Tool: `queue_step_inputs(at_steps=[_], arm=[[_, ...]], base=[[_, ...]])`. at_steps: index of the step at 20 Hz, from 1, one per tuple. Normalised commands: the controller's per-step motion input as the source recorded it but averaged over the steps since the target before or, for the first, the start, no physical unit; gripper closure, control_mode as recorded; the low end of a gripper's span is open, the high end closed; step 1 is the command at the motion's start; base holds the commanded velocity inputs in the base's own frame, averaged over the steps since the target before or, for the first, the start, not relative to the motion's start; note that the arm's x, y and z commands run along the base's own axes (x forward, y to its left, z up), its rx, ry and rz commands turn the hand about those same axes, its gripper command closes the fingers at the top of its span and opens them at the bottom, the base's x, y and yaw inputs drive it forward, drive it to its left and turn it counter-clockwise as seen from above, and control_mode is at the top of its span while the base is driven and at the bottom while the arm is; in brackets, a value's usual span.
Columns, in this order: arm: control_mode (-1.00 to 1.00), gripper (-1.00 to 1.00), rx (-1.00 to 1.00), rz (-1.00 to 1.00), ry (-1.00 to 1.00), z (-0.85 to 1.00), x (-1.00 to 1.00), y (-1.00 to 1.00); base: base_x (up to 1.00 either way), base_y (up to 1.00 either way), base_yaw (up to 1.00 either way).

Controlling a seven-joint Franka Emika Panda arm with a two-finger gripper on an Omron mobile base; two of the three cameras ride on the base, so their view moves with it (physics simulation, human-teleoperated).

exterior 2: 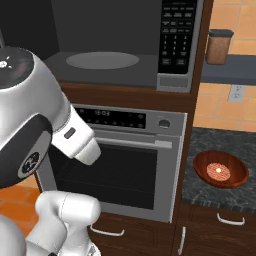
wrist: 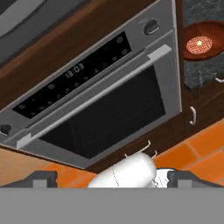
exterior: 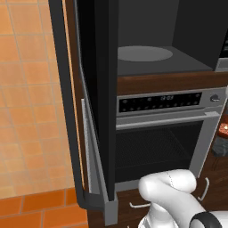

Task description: Open the microwave, place the bowl with waffle inside the microwave, then close the microwave door and turn it on.

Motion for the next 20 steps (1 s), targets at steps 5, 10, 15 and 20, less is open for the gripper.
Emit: queue_step_inputs(at_steps=[5,10,15,20], arm=[[-1.0,-1.0,0.0,-0.18,0.15,-0.68,0.0,-1.0],[-1.0,-1.0,0.04,-0.02,0.0,-0.78,0.0,-0.98],[-1.0,-1.0,0.05,-0.01,0.03,-0.69,0.1,-0.82],[-1.0,-1.0,0.06,-0.01,0.04,-0.58,0.06,-0.85]], base=[[0.0,0.0,0.0],[0.0,0.0,0.0],[0.0,0.0,0.0],[0.0,0.0,0.0]])
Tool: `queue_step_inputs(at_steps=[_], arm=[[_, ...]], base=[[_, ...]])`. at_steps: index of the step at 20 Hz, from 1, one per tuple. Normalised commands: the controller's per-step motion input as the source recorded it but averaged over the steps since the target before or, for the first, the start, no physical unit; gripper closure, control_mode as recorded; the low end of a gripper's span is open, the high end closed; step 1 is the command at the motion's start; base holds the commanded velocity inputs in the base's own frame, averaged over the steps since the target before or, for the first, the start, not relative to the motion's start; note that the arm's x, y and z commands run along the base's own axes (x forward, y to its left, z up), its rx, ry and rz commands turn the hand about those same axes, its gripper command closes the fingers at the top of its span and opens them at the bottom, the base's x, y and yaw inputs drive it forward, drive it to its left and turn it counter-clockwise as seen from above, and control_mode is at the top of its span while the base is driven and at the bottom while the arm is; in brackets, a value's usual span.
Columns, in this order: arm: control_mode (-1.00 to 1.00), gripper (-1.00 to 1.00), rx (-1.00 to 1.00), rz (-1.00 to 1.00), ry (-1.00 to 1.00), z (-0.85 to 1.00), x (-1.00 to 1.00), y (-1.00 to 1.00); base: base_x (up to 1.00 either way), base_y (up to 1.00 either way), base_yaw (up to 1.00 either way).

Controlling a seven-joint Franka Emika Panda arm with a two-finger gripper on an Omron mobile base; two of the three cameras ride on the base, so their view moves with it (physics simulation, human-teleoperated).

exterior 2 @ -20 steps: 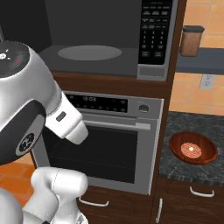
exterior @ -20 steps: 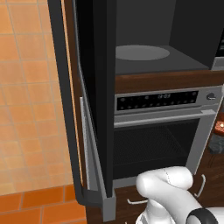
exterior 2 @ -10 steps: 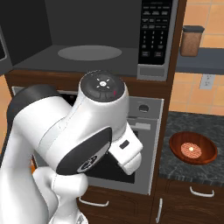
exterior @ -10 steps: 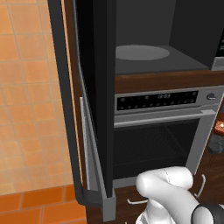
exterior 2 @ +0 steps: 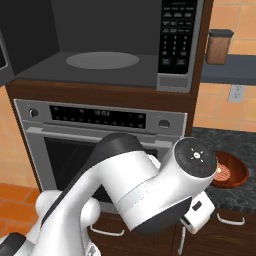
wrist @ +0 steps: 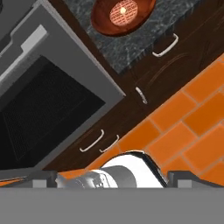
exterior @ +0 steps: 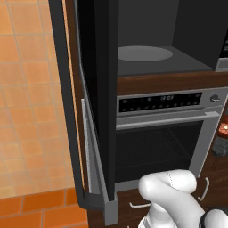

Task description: Open the microwave, place the bowl with waffle inside the microwave, then close the microwave door and turn it on.

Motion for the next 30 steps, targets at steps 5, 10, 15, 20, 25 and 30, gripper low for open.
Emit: queue_step_inputs(at_steps=[5,10,15,20,25,30], arm=[[-1.0,-1.0,0.07,0.0,0.02,-0.19,0.51,-0.77],[-1.0,-1.0,0.07,-0.04,0.1,-0.04,0.75,-0.56],[-1.0,-1.0,0.02,-0.04,0.08,-0.19,0.57,-0.49],[-1.0,-1.0,0.08,-0.11,0.0,-0.69,0.26,-0.47],[-1.0,-1.0,0.07,-0.11,-0.01,-0.61,0.23,-0.24],[-1.0,-1.0,0.06,-0.06,0.0,-0.33,0.26,-0.28]], base=[[0.0,0.0,0.0],[0.0,0.0,0.0],[0.0,0.0,0.0],[0.0,0.0,0.0],[0.0,0.0,0.0],[0.0,0.0,0.0]])
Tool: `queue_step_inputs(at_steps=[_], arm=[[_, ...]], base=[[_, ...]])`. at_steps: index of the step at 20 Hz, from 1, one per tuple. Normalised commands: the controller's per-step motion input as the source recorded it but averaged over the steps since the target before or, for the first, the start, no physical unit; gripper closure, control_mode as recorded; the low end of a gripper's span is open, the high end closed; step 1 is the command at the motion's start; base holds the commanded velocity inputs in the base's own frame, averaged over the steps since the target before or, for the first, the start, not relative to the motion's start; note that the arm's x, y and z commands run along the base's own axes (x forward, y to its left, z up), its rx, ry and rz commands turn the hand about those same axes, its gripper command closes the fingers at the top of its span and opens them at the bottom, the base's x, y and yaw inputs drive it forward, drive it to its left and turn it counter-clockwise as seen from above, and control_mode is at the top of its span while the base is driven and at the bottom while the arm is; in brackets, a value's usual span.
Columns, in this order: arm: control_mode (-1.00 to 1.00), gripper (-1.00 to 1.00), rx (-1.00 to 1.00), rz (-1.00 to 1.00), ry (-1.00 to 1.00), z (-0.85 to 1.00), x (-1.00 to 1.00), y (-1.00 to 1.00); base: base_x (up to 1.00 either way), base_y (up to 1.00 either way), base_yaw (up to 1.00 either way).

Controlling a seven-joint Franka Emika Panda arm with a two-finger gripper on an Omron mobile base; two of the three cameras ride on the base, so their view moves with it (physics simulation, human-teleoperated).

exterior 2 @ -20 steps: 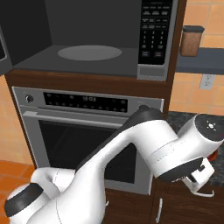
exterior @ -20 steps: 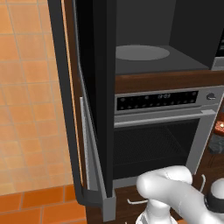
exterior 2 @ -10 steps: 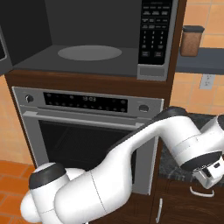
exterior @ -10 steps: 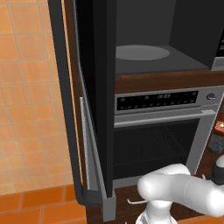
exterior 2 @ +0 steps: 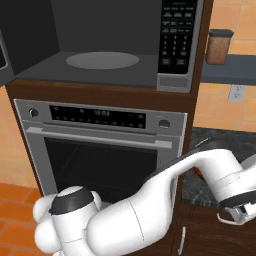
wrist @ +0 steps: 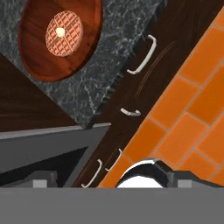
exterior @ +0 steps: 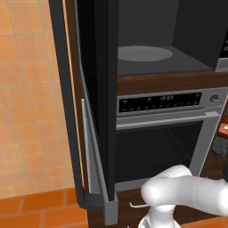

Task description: Open the microwave, place the bowl with waffle inside the microwave, then close the microwave door and turn it on.

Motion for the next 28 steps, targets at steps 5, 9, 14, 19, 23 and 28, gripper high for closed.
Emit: queue_step_inputs(at_steps=[5,9,14,19,23,28], arm=[[-1.0,-1.0,0.07,-0.04,0.0,-0.01,0.64,-0.09],[-1.0,-1.0,0.01,-0.04,0.0,-0.1,0.57,-0.11],[-1.0,-1.0,0.0,-0.02,0.0,-0.39,0.16,-0.3],[-1.0,-1.0,0.0,-0.04,0.0,-0.4,0.2,-0.25],[-1.0,-1.0,0.01,-0.05,0.02,-0.06,0.47,-0.21],[-1.0,-1.0,0.0,-0.02,0.01,-0.17,0.39,-0.27]], base=[[0.0,0.0,0.0],[0.0,0.0,0.0],[0.0,0.0,0.0],[0.0,0.0,0.0],[0.0,0.0,0.0],[0.0,0.0,0.0]])
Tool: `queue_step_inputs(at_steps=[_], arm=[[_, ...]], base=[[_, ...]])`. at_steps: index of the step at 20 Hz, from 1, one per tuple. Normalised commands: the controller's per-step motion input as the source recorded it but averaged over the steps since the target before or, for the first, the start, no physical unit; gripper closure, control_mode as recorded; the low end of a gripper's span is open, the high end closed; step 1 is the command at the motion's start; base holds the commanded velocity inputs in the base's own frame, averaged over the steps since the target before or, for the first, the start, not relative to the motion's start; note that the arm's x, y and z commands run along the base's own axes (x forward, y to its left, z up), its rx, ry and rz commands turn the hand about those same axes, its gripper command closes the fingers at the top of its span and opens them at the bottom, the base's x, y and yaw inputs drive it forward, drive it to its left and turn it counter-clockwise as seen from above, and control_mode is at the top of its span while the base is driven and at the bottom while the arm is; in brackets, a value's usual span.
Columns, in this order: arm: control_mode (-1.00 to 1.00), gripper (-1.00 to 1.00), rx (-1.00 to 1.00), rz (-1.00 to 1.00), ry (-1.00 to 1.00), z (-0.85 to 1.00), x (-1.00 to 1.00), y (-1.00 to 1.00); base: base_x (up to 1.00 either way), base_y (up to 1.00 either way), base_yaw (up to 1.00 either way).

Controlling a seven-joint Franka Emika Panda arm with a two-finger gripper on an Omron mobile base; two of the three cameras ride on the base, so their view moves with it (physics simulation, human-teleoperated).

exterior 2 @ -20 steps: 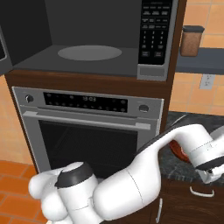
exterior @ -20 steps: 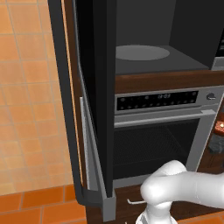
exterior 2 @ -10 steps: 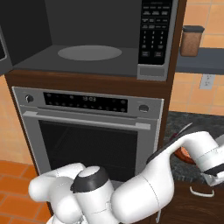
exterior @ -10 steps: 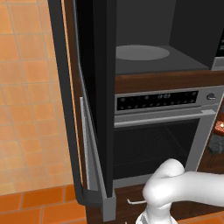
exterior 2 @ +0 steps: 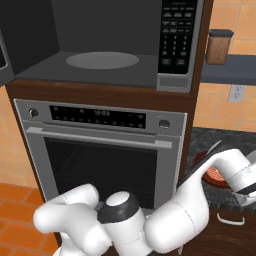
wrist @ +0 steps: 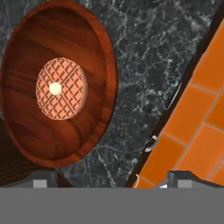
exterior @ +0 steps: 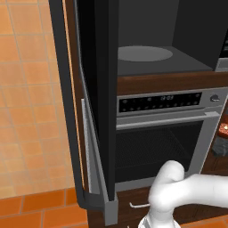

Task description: Open the microwave, place the bowl with waffle inside the microwave, then close the microwave door and turn it on.

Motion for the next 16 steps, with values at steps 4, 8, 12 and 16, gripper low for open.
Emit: queue_step_inputs(at_steps=[4,8,12,16], arm=[[-1.0,-1.0,0.0,-0.03,0.0,-0.35,0.32,-0.05],[-1.0,-1.0,0.0,-0.03,0.0,-0.34,0.32,-0.01],[-1.0,-1.0,0.0,-0.02,0.0,-0.43,0.26,-0.08],[-1.0,-1.0,0.0,-0.02,0.0,-0.36,0.23,-0.02]], base=[[0.0,0.0,0.0],[0.0,0.0,0.0],[0.0,0.0,0.0],[0.0,0.0,0.0]])
